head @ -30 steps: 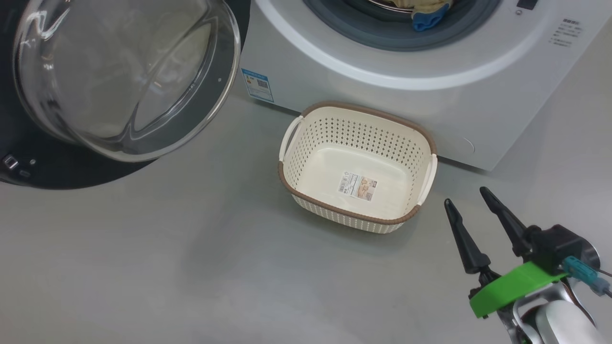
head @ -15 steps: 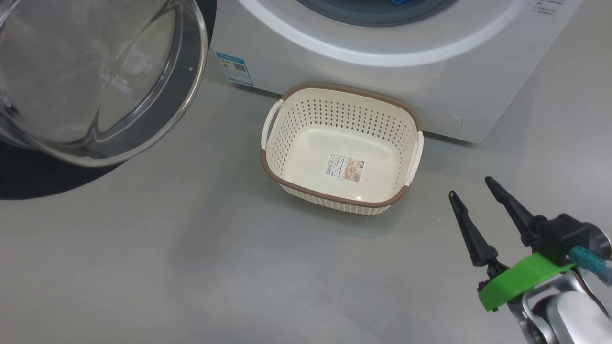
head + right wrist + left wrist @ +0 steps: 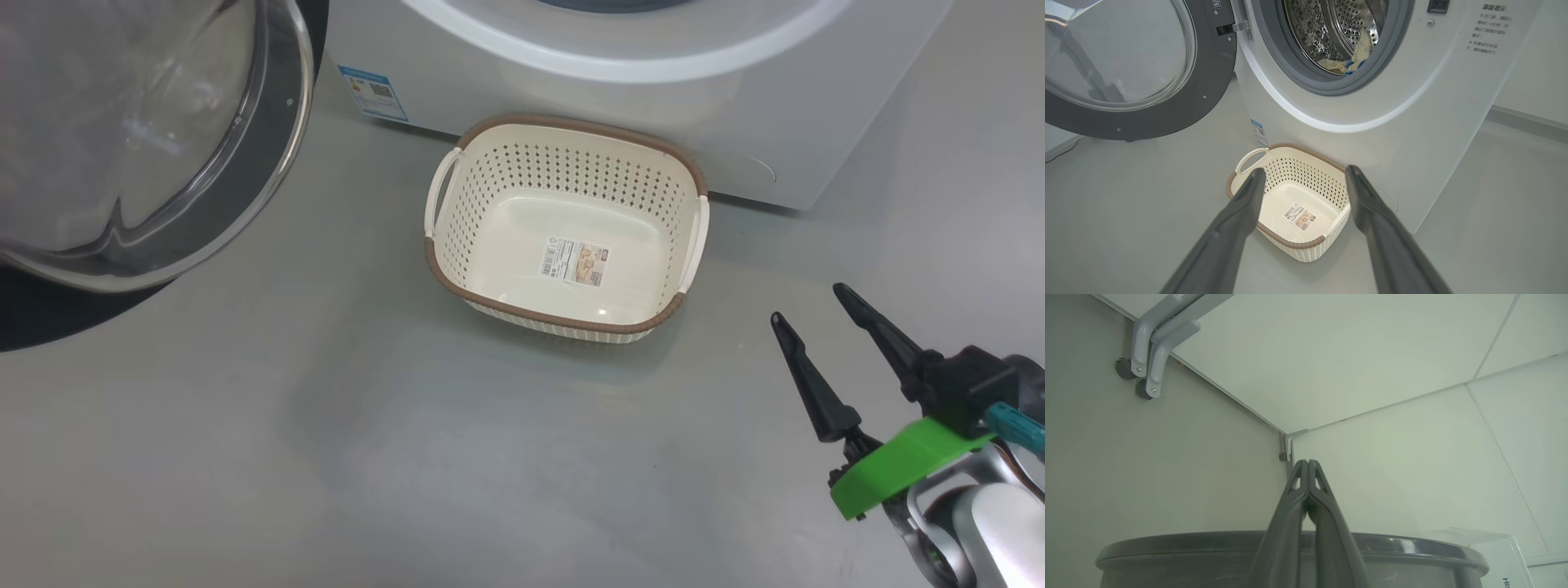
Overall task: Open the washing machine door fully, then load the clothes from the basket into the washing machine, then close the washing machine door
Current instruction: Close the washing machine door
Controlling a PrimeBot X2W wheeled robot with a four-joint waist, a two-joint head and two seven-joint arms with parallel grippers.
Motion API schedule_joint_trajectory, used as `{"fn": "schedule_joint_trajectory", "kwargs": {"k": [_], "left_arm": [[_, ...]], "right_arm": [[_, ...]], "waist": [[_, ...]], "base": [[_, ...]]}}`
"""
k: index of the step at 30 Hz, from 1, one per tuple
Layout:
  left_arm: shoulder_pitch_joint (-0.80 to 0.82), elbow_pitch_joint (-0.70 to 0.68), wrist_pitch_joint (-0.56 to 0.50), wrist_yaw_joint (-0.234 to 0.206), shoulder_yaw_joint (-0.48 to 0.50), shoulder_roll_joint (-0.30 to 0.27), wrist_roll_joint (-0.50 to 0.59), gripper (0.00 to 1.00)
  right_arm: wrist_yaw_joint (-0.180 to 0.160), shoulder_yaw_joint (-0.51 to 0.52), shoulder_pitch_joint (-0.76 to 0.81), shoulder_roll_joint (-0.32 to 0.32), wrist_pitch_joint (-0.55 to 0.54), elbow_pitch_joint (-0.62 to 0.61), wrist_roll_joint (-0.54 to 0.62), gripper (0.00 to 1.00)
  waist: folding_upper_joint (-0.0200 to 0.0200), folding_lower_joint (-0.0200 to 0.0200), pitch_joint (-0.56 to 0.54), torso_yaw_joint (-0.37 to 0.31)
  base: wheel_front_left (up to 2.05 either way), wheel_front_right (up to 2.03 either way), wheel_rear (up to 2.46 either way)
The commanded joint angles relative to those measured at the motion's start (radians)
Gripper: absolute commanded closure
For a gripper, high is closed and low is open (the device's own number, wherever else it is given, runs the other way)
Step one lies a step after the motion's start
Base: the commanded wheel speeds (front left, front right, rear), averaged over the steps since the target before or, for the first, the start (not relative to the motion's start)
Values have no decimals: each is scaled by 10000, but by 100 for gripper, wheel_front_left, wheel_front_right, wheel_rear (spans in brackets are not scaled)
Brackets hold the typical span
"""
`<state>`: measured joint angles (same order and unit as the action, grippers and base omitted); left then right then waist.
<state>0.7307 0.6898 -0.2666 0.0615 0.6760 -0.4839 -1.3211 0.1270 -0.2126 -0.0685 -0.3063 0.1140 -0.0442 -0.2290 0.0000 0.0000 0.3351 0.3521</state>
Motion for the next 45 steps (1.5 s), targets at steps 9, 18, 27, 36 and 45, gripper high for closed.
{"fn": "schedule_joint_trajectory", "kwargs": {"k": [9,18,27,36,45], "left_arm": [[140,-222,-585,74,-65,-985,-17,100],[-82,-299,-1107,-236,-291,-1218,122,100],[-282,-628,-1573,-547,-250,-1260,-25,100],[-489,-1135,-2202,-749,-214,-1179,-323,100],[-744,-1760,-3108,-1114,-260,-972,-741,100]], "right_arm": [[37,-91,-128,-249,-114,-507,-66,0],[37,-184,-167,-264,-157,-544,-84,0],[37,-345,-264,-368,-151,-498,-209,0],[37,-291,-247,-371,-139,-493,-230,0],[37,-425,-296,-326,-170,-467,-241,0]], "waist": [[0,0,204,-145],[0,0,260,-180],[0,0,317,-283],[0,0,361,-280],[0,0,358,-157]], "base": [[0,0,0],[0,0,0],[0,0,0],[0,0,0],[0,0,0]]}}
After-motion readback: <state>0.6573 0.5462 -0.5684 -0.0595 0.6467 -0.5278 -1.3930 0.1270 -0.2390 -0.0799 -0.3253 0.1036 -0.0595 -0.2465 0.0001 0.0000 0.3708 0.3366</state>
